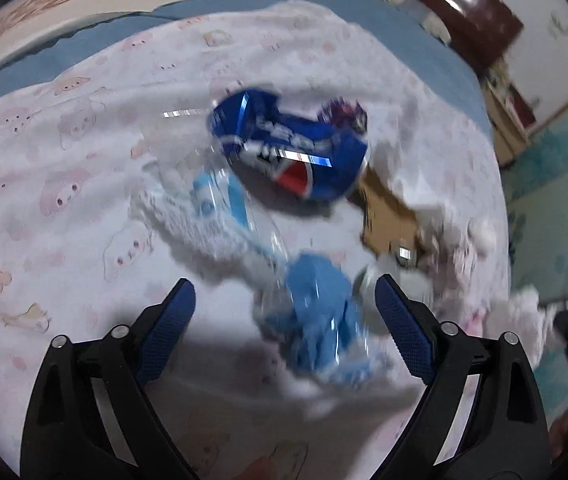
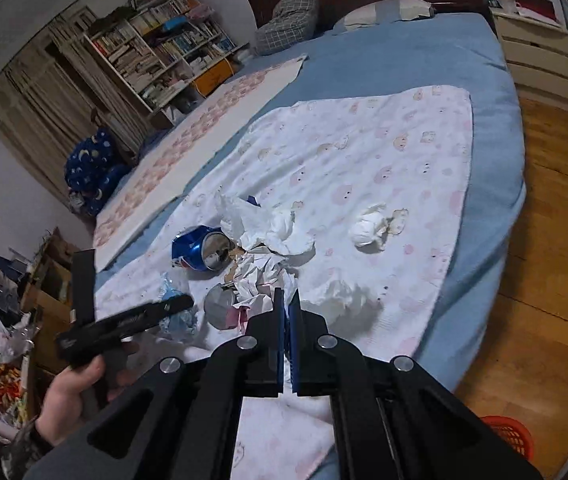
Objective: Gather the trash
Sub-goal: 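Grasp the blue plastic bottle with the left tool while the right tool grasps a tissue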
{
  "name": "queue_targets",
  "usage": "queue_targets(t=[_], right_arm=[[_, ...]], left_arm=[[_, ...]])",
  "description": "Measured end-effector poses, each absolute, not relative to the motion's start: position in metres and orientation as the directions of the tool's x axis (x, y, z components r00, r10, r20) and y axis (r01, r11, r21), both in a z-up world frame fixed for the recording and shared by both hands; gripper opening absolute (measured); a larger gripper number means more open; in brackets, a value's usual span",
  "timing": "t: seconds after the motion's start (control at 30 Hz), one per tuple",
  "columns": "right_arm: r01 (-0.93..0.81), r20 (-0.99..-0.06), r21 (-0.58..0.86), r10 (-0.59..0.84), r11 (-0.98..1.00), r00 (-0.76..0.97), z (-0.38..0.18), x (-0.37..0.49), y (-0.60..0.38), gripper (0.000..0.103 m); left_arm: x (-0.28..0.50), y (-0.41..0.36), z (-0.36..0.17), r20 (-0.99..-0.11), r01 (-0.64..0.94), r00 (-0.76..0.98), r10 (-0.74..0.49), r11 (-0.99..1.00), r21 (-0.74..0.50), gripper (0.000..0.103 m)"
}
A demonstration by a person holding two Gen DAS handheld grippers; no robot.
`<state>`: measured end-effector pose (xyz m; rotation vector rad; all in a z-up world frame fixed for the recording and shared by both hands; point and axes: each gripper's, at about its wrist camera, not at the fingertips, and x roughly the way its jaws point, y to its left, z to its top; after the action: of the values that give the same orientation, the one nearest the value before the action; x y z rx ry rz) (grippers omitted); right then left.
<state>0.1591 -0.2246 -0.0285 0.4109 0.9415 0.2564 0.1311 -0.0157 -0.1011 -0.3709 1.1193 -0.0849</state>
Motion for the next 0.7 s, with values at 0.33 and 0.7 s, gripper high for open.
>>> queue_targets(t=[0.33, 0.7], right_arm=[[-0.005, -0.707, 0.469, 0.379, 0.883, 0.597, -0.015, 0.134, -0.269, 0.003], [-0.032, -0.665, 0.447, 0.357, 0.894, 0.656, 0.02, 0.063, -0.298, 0.003]], left_arm=[[0.113, -0.012, -0.065, -0.811, -0.068, 0.479, -0.335, 0.907, -0.415, 0.03], [0.031, -0.066, 0.033, -0.625, 0.182, 0.639, -0.447, 0.878, -0.442, 0.03]])
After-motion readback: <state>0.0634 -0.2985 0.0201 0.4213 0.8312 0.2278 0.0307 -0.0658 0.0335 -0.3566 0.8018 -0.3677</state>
